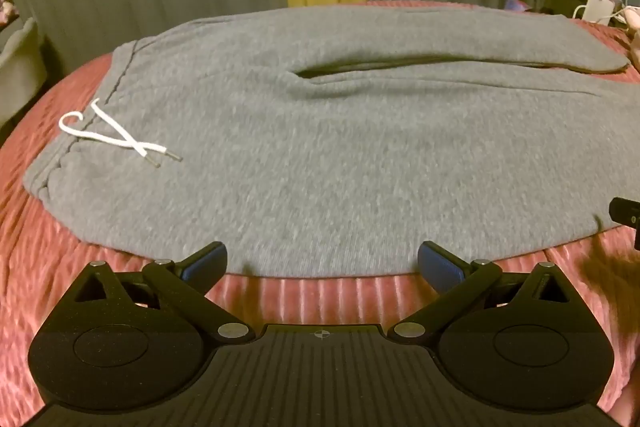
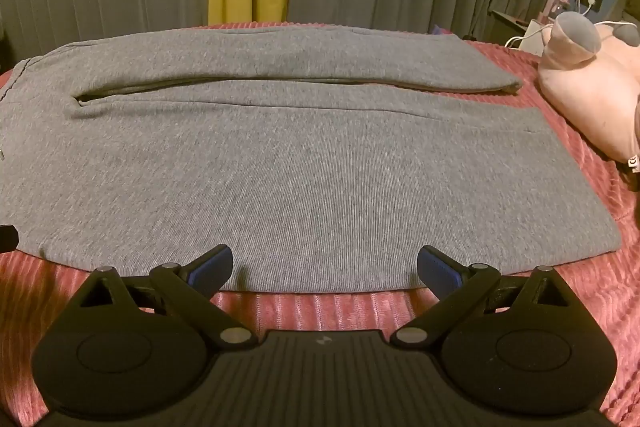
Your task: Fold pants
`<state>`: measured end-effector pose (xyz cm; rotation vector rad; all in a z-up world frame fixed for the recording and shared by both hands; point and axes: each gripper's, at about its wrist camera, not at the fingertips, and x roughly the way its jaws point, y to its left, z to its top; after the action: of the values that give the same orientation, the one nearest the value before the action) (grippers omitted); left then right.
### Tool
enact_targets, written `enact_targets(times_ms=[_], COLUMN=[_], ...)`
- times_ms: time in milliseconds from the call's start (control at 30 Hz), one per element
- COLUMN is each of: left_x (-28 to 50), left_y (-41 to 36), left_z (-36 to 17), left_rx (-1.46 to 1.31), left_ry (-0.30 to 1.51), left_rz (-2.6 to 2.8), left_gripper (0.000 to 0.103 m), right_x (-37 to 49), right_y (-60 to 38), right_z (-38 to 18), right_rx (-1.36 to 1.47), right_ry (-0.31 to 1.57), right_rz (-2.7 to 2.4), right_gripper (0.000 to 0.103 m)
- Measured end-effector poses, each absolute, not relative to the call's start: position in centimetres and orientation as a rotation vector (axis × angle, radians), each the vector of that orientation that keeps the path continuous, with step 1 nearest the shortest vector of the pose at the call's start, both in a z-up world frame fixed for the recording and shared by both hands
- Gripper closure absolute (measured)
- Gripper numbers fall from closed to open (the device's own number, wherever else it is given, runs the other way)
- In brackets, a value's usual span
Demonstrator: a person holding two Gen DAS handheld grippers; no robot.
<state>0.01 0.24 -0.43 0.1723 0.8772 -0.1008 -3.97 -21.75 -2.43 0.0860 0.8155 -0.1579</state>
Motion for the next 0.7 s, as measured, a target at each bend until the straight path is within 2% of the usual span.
enact_targets(times_ms=[700], left_x=[-0.03], left_y=[0.28], left_z=[-0.64], left_rx=[0.168], left_ry=[0.884], left_rz=[-0.099], left_gripper=[0.000], right_x=[-4.02], right_y=[-21.73], right_z=[-2.51], right_rx=[0.087], right_ry=[0.816], right_rz=[-0.158], right_gripper=[0.004])
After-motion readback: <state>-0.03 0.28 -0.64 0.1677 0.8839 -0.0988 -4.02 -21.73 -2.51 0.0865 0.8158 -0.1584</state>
